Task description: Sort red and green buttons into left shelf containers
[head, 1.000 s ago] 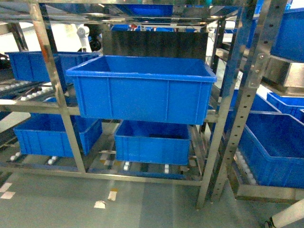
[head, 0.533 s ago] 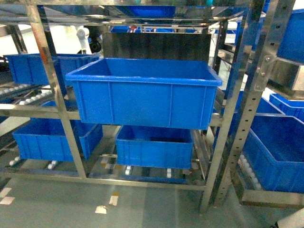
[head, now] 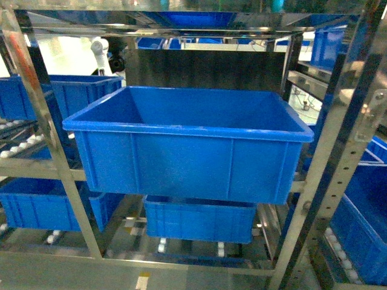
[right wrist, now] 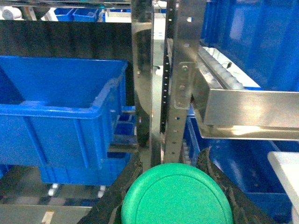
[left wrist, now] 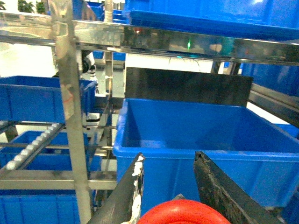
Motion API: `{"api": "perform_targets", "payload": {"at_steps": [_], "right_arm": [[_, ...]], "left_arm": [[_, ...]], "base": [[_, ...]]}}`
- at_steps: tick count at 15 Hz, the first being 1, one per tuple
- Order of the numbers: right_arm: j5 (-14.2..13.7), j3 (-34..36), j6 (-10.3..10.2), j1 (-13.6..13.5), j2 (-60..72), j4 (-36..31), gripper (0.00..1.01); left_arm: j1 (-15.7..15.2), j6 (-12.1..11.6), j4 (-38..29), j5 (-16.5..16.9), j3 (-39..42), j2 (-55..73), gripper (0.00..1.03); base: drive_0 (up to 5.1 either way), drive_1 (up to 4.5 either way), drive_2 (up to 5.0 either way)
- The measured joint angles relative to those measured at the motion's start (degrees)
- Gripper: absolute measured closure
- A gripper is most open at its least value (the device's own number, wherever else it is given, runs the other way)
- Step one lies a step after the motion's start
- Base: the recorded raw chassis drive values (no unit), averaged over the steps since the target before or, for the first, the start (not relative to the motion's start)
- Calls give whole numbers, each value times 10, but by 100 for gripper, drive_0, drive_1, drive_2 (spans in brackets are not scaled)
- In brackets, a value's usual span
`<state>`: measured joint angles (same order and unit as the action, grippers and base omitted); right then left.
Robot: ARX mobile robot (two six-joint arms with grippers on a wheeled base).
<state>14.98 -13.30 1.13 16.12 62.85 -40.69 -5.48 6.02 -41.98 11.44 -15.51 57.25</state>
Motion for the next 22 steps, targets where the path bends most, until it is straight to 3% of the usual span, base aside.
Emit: {"api": "perform_targets", "payload": {"at_steps": [3, 13, 17, 22], "right_arm": [[0, 0, 0, 0, 0, -2, 70], [2, 1, 0, 0, -2, 2, 70], [2, 1, 0, 0, 0, 0, 70], [2, 1, 0, 0, -1, 1, 70]], "left_arm": [[-2, 0, 0, -1, 0, 0, 74], [-2, 0, 1, -3, 0, 2, 74], [-2, 0, -2, -2, 1, 3, 74], [-2, 0, -1, -2, 1, 2, 75]], "base": [[-363, 474, -134], [-6, 391, -404], [0, 0, 0], [-2, -290, 287]]}}
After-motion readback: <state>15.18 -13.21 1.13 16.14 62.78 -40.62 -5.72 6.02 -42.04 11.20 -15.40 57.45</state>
